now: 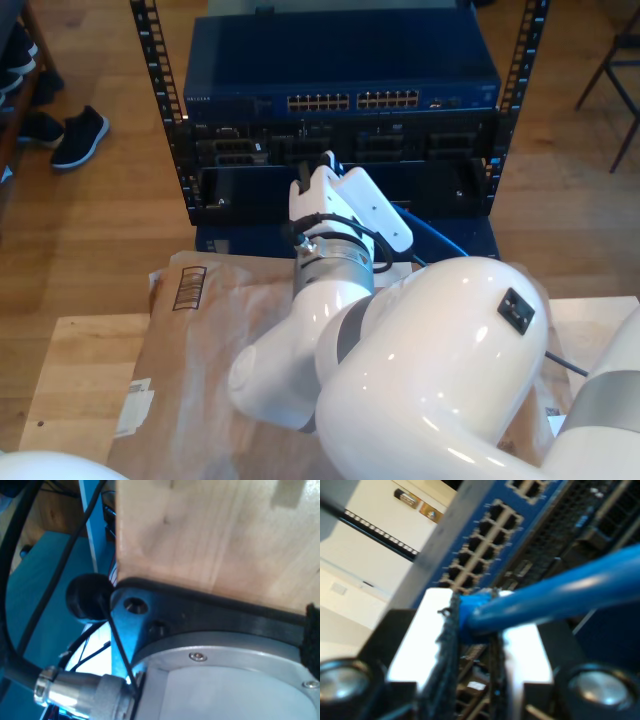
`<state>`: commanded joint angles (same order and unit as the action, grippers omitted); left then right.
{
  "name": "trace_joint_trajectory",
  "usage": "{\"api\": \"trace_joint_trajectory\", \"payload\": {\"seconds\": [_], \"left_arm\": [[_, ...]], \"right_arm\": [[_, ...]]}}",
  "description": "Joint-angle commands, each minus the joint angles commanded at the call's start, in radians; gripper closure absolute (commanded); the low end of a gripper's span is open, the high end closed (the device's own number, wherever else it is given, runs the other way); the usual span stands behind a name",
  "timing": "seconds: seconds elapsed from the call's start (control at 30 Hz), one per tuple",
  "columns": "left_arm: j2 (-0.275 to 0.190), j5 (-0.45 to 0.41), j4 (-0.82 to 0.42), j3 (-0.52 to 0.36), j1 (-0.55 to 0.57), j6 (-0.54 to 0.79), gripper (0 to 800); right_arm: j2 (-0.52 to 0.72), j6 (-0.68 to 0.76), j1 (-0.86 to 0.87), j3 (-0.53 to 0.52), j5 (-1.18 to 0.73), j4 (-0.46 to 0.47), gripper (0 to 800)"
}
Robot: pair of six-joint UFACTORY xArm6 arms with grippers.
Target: Grab the cable and plug it in
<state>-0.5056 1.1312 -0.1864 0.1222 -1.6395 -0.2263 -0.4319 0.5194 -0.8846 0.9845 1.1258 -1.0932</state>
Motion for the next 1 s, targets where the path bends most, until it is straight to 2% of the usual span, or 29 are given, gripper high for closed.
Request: {"api": "trace_joint_trajectory", "payload": {"seconds": [0.2,0.43,0.57,0.67,0.8,0.9,1.0], "left_arm": [[0.0,0.0,0.0,0.0,0.0,0.0,2],[0.0,0.0,0.0,0.0,0.0,0.0,2],[0.0,0.0,0.0,0.0,0.0,0.0,2],[0.0,0.0,0.0,0.0,0.0,0.0,2],[0.0,0.0,0.0,0.0,0.0,0.0,2],[0.0,0.0,0.0,0.0,0.0,0.0,1],[0.0,0.0,0.0,0.0,0.0,0.0,2]], "right_arm": [[-0.018,0.063,0.0,0.0,0.009,0.003,800],[-0.028,0.328,0.035,-0.014,0.032,0.008,800],[-0.026,0.367,0.077,-0.057,0.051,0.071,800],[-0.025,0.517,0.109,-0.049,0.057,0.087,800],[-0.02,0.601,0.163,-0.038,0.055,0.199,800],[-0.025,0.694,0.175,-0.014,0.057,0.213,800],[-0.025,0.71,0.196,-0.009,0.051,0.216,800]]}}
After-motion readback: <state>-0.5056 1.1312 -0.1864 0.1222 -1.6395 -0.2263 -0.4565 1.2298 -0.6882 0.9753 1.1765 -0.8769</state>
